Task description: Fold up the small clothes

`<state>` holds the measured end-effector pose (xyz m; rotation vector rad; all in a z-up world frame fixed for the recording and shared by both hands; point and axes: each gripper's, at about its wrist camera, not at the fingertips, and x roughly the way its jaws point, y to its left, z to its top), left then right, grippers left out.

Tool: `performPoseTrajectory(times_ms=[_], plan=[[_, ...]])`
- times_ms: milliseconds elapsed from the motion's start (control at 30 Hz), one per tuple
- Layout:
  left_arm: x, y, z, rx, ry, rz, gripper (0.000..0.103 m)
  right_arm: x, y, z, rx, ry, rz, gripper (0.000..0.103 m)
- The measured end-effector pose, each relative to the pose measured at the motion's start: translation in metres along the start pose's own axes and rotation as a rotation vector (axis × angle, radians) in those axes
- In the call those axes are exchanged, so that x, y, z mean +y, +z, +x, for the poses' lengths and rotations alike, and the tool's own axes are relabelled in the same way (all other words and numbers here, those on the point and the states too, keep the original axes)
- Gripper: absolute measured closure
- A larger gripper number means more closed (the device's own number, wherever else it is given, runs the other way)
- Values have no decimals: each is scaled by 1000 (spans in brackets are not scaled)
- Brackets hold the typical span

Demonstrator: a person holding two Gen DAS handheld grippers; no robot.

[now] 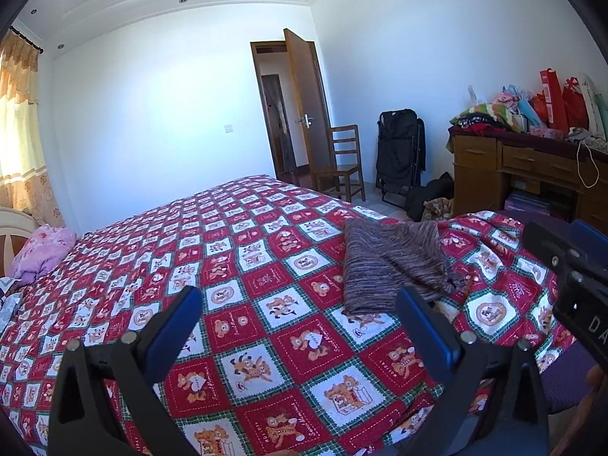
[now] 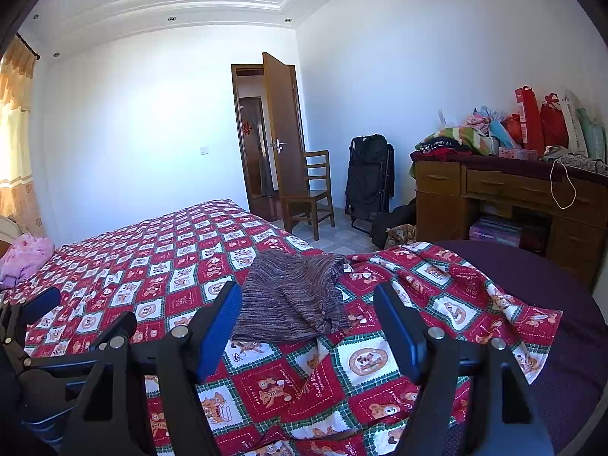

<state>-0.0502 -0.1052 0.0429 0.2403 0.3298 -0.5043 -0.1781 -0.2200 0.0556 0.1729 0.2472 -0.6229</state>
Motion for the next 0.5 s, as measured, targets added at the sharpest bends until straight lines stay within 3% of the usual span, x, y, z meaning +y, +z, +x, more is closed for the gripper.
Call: performPoseTrajectory(times_ms=[500], plan=[[8, -3, 9, 51, -37, -28, 0, 0, -4, 6, 19, 2, -2, 30]])
